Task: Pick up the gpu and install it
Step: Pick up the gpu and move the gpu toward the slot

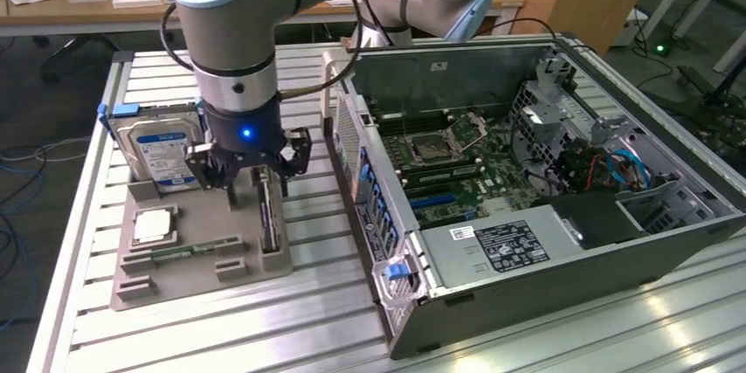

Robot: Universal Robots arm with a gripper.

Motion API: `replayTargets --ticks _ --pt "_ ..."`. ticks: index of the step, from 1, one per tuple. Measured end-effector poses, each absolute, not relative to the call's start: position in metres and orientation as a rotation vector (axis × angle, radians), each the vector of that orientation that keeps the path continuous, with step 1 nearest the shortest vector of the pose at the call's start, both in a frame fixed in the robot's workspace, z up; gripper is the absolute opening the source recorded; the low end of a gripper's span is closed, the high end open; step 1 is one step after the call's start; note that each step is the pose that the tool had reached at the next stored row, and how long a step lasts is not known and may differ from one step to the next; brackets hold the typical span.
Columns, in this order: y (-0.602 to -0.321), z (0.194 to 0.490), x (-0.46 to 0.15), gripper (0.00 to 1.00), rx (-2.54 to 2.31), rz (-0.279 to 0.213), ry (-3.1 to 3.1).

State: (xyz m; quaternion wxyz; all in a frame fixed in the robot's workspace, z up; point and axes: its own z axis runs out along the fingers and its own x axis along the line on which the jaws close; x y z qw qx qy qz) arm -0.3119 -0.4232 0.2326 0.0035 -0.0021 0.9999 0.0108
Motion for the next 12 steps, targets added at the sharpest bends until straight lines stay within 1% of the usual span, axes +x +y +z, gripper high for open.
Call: replayTargets --ticks 12 --pt "-0.425 0.213 -0.311 0.71 -0.006 0.034 3.134"
